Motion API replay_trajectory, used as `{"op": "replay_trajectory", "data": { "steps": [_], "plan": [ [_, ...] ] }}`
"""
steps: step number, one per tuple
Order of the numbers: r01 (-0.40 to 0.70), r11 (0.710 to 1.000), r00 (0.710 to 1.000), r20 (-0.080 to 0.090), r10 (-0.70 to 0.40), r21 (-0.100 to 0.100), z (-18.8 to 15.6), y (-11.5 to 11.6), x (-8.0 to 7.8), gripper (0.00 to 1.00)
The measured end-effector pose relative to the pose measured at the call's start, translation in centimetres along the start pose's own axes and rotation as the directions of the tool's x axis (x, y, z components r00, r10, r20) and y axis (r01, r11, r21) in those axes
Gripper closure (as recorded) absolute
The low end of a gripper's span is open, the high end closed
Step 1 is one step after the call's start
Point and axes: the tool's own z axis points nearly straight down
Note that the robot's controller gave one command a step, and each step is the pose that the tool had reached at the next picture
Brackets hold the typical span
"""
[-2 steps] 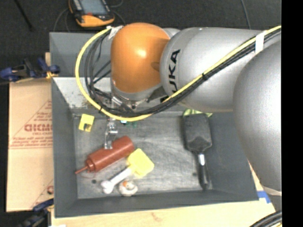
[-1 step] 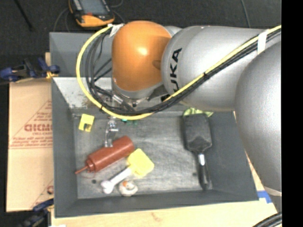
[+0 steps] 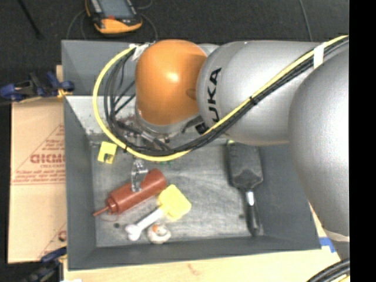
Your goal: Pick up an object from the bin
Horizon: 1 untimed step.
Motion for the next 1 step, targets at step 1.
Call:
{"op": "replay_trajectory", "data": {
  "steps": [1],
  "plan": [
    [0.228, 0.974, 0.974, -0.003, -0.228, -0.002, 6.86, 0.61, 1.56, 0.00]
  ]
}}
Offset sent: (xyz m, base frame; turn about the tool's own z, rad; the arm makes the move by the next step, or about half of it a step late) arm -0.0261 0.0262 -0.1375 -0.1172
